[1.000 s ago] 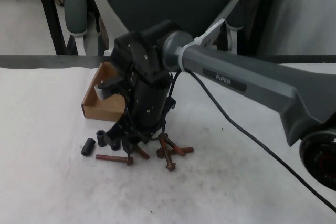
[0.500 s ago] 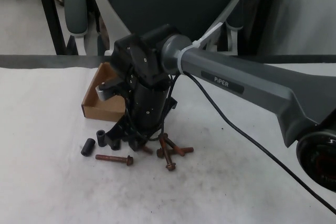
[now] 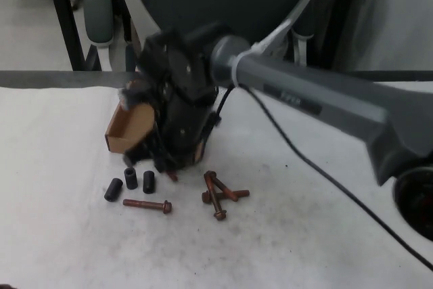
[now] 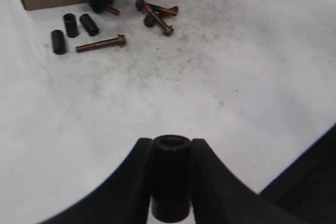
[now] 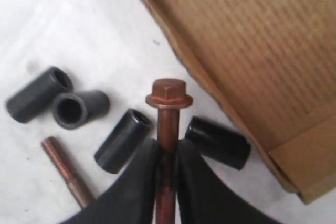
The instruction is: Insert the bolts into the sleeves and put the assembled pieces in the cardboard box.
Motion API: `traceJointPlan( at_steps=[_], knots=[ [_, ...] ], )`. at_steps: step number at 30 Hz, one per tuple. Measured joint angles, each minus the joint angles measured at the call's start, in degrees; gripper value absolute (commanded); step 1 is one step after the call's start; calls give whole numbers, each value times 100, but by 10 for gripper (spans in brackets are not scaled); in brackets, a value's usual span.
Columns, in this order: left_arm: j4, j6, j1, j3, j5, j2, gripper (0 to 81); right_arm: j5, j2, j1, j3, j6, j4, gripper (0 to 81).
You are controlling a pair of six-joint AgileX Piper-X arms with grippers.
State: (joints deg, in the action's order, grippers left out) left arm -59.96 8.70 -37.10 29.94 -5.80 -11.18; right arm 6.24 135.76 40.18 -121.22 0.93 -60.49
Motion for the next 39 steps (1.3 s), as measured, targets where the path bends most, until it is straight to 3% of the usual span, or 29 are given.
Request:
traceJointPlan(
  at_steps=[3,10,20,27,39],
  knots=[
    [490,-21,0,-244,-982,0,8,0,-474,-19,-14,0,172,2],
    [1302,-258,0,-650,-1955,-11,8,6,-1096,-110,155,0,175,2],
    [1498,-360,0,-703,-2098,-11,8,-33,-2798,-157,2136,108,1186,2],
    [1549,-1504,0,-954,-2103,-11,8,-33,-4821,-169,4597,714,2862,2],
    [3623,-1792,0,-2076,-2103,-71,8,19,-7291,90,7523,1807,5398,2]
  ],
)
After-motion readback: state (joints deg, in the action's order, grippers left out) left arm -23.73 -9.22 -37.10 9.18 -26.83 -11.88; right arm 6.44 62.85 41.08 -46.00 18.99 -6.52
